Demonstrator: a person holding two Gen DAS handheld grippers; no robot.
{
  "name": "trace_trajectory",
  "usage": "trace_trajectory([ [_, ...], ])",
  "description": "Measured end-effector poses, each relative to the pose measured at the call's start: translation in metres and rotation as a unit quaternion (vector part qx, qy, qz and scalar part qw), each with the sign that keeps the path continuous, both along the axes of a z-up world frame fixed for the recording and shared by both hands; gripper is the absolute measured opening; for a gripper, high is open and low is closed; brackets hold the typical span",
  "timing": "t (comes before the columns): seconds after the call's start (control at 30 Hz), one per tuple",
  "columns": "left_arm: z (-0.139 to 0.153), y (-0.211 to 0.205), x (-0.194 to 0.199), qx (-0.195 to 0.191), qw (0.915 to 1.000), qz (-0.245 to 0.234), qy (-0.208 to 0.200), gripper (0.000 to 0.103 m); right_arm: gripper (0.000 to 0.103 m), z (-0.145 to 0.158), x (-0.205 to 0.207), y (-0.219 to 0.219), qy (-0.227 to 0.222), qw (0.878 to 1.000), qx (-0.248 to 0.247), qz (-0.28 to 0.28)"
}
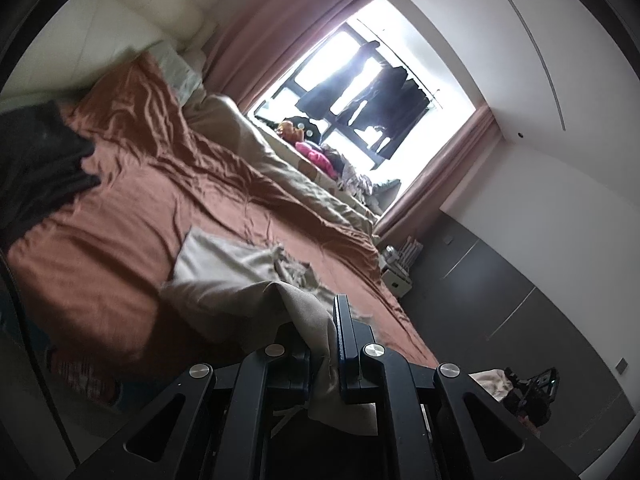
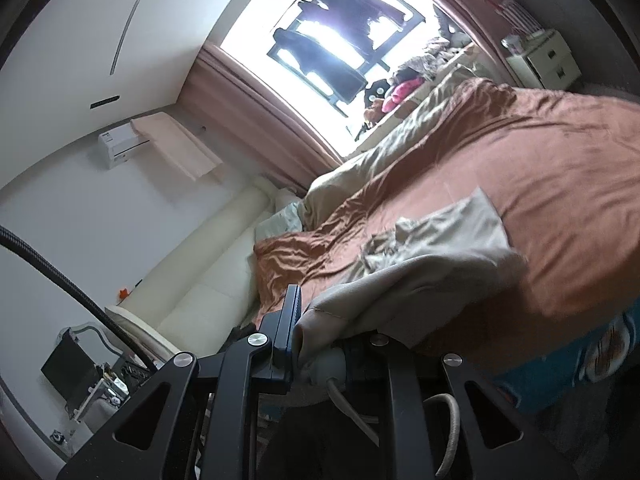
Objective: Fold large clothes
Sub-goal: 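Lift the hem with both grippers and fold it over toward the collar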
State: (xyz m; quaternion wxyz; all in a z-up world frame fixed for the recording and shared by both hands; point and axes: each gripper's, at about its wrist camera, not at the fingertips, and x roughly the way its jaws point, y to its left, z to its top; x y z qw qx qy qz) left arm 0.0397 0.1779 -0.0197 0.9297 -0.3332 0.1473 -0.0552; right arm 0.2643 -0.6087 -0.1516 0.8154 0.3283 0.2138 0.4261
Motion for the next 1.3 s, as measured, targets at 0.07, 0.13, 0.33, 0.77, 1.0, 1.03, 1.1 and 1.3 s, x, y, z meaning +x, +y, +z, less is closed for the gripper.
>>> trace_trajectory([
  [0.07,0.012,0.003,0.019,0.007,1.0,-0.002,-0.002,0.01,0.014,0.01,0.019,0.006,-0.006,1.0,-0.003,-0.001],
  [0.13,0.023,0.008,0.04,0.014,0.9999,-0.002,-0.002,0.01,0.014,0.02,0.04,0.013,-0.01,1.0,-0.006,-0.005],
  [0.33,0.045,0.029,0.116,0.026,0.9996,-0.001,0.009,0.01,0.014,0.046,0.102,0.047,-0.019,0.999,-0.03,-0.021],
  [0.77,0.03,0.062,0.254,0.05,0.9964,0.004,0.068,0.01,0.014,0.05,0.191,0.109,0.005,0.996,-0.078,-0.048],
  [1.0,-0.005,0.068,0.311,0.065,0.991,0.004,0.117,0.01,0.014,0.039,0.238,0.144,0.054,0.991,-0.103,-0.06],
  [1.03,-0.011,0.07,0.318,0.066,0.9901,0.004,0.124,0.01,0.014,0.037,0.245,0.149,0.061,0.991,-0.106,-0.06],
  [1.1,-0.022,0.071,0.33,0.068,0.9882,0.005,0.137,0.01,0.014,0.032,0.254,0.159,0.073,0.989,-0.113,-0.06],
  [1.3,-0.072,0.081,0.371,0.063,0.9779,0.014,0.199,0.01,0.016,0.026,0.287,0.189,0.112,0.982,-0.137,-0.061],
])
